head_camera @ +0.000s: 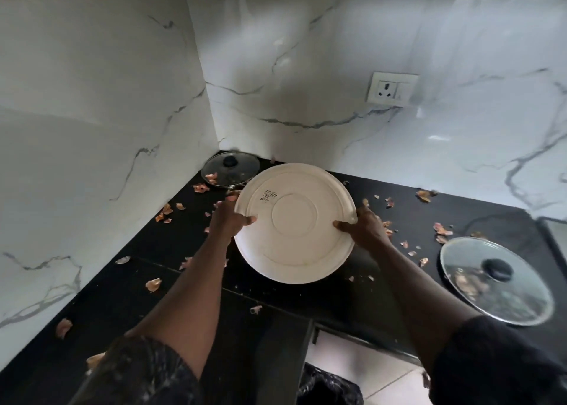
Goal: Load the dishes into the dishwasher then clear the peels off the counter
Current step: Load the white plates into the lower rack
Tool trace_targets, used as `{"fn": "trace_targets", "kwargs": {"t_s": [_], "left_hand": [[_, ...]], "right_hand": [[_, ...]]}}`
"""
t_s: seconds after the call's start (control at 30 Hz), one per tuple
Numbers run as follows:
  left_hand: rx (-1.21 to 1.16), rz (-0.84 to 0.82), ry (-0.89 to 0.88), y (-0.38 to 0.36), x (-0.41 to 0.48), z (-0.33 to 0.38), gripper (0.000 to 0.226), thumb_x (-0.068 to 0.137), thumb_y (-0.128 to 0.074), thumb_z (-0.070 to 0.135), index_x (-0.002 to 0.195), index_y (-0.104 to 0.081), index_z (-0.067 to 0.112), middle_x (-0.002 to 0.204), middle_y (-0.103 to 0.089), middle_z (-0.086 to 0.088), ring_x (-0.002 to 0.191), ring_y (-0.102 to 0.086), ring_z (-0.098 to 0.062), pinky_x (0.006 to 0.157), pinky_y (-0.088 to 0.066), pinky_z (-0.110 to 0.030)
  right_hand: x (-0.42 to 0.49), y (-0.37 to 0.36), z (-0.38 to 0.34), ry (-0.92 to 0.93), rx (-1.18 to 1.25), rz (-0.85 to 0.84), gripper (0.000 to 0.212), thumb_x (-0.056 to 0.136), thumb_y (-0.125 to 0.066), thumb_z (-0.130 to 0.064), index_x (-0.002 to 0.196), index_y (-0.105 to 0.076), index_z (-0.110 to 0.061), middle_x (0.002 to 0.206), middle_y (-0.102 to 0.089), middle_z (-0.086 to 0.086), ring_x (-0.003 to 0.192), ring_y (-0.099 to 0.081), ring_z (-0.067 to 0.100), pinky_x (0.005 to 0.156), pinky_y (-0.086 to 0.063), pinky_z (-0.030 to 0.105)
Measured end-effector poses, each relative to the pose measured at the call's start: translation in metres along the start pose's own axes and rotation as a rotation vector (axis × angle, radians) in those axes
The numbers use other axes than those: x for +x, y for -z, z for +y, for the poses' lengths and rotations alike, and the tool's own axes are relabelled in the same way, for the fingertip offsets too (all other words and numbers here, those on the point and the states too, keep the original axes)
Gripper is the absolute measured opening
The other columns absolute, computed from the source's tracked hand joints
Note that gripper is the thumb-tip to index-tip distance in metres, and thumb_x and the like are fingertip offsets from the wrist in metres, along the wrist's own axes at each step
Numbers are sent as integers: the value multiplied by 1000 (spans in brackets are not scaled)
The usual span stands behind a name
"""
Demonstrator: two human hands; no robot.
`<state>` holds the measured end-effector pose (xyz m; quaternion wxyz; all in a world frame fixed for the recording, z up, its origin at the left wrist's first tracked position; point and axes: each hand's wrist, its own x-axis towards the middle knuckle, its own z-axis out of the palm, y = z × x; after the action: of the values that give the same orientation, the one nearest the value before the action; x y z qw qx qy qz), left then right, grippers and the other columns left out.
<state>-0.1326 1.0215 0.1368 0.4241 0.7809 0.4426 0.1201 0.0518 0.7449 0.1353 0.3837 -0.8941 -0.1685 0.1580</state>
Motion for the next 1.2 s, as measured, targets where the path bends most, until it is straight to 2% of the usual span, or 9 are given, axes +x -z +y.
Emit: {"fn": "trace_targets", "kwargs": {"t_s": [0.1, 0.23, 0.37, 0.5, 0.63, 0.73, 0.87, 1.0, 1.2], "left_hand": [[64, -84, -33, -29, -6, 33, 68, 65, -94, 33, 119, -65, 3, 114, -70, -15, 103, -66, -34, 92, -55, -50], [98, -221, -91, -82, -29, 84, 60, 74, -89, 24, 123, -63, 1, 118, -67, -16, 110, -64, -34, 94, -52, -44], [108, -317, -151, -139, -53, 121, 66, 73, -90, 27, 126, -61, 2, 123, -67, -16, 111, -64, -34, 96, -53, -49], [172, -426, -247, -195, -85, 159, 62, 77, -87, 26, 127, -60, 2, 124, -66, -17, 112, -63, -32, 89, -50, -40], [230, -483, -333, -244, -121, 192, 64, 77, -86, 30, 128, -59, 1, 125, -65, -15, 112, -63, -33, 92, -49, -38], [243, -517, -370, -277, -154, 210, 58, 79, -85, 28, 124, -60, -1, 120, -66, -17, 100, -63, -30, 81, -47, -36], [294, -533, -478, -319, -204, 228, 69, 79, -84, 36, 133, -52, 6, 127, -62, -15, 111, -61, -33, 82, -47, -40], [341, -585, -557, -360, -266, 245, 88, 79, -83, 40, 146, -36, 7, 139, -54, -15, 126, -54, -36, 98, -44, -41], [464, -672, -688, -421, -344, 265, 98, 65, -89, 51, 139, -42, 7, 138, -51, -16, 124, -55, -35, 99, -46, -40]], "right_hand": [[-12, 38, 27, -40, -19, 50, 61, 79, -81, -45, 122, -57, -9, 118, -63, 9, 108, -57, 30, 90, -49, 44], [-36, 91, 73, -117, -29, 134, 57, 78, -81, -48, 113, -58, -10, 107, -65, 7, 98, -61, 27, 84, -53, 43], [-68, 138, 115, -160, -22, 232, 56, 79, -81, -45, 121, -63, -12, 110, -69, 7, 103, -63, 30, 88, -52, 43], [-103, 181, 158, -295, -52, 320, 56, 82, -77, -49, 120, -64, -9, 115, -69, 9, 106, -63, 30, 82, -44, 34], [-136, 216, 200, -342, -24, 374, 64, 79, -77, -52, 131, -62, -17, 119, -70, 6, 112, -64, 29, 86, -49, 35], [-163, 237, 231, -416, -54, 407, 67, 80, -75, -55, 129, -61, -12, 119, -69, 11, 112, -65, 33, 82, -48, 34], [-202, 259, 265, -478, -104, 457, 64, 91, -67, -49, 136, -49, -7, 128, -63, 19, 118, -59, 38, 93, -47, 40], [-237, 284, 307, -556, -111, 506, 62, 99, -52, -48, 145, -34, -9, 135, -52, 24, 123, -54, 43, 100, -43, 44], [-308, 315, 371, -628, -235, 573, 66, 106, -30, -49, 157, -12, -10, 144, -41, 25, 126, -51, 42, 100, -41, 47]]}}
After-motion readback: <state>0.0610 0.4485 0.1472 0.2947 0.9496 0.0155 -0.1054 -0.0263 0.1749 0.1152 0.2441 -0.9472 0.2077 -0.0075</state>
